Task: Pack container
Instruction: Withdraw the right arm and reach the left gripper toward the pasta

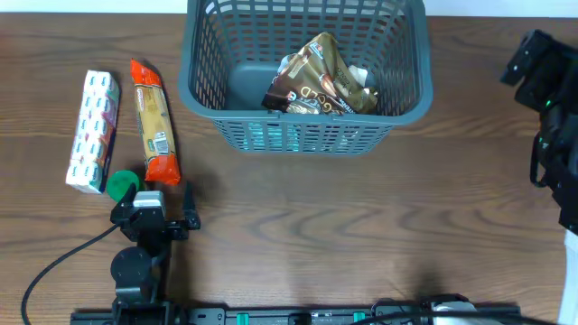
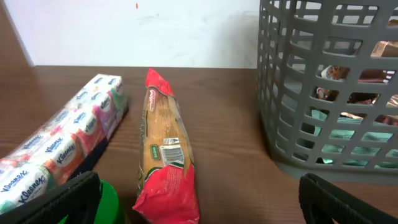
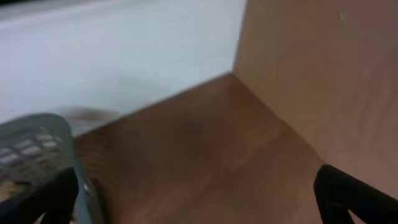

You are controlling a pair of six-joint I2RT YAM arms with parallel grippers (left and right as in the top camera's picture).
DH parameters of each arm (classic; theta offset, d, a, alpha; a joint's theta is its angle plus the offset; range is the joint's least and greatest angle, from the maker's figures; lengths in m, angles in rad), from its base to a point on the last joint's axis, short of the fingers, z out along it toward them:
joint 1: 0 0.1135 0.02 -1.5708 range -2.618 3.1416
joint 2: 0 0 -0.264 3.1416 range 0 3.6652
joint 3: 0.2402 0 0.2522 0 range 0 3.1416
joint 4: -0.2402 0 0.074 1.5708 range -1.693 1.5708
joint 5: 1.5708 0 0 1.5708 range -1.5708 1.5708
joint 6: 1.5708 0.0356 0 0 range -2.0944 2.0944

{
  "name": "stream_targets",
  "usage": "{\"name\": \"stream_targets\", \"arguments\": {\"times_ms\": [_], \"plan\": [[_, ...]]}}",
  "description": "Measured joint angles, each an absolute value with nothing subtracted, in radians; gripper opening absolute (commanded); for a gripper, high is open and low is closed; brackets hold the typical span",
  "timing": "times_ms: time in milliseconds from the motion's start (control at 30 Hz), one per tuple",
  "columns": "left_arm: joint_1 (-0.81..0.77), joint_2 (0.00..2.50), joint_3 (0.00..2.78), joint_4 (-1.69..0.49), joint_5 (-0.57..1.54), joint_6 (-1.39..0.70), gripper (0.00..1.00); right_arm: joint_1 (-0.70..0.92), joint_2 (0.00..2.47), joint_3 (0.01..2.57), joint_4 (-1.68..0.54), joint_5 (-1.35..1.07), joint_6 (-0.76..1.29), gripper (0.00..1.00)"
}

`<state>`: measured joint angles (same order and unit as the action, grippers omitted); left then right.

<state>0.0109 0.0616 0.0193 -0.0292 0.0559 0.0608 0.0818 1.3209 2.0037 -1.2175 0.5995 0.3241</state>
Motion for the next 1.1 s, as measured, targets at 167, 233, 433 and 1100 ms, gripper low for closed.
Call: {"name": "stream_targets", "arguments": {"times_ms": [167,233,433,1100], "plan": [[0.011,0.062,0.019,-0.029,0.056,0.061,0.99,0.044,1.321,2.004,-1.322,0.680,0.393,0.99],[0.011,0.062,0.019,-0.029,0.056,0.061,0.99,0.014,1.321,2.004,-1.355,0.702,0.410,0.99],[0.011,0.062,0.019,-0.029,0.056,0.061,0.99,-0.059,1.321,2.004,-1.402,0.724,0.426,0.99],[0.011,0.360,0.596,-0.709,-0.093,-0.117,0.98,-0.065,1.321,2.004,-1.405,0.734,0.434,0.99]]}}
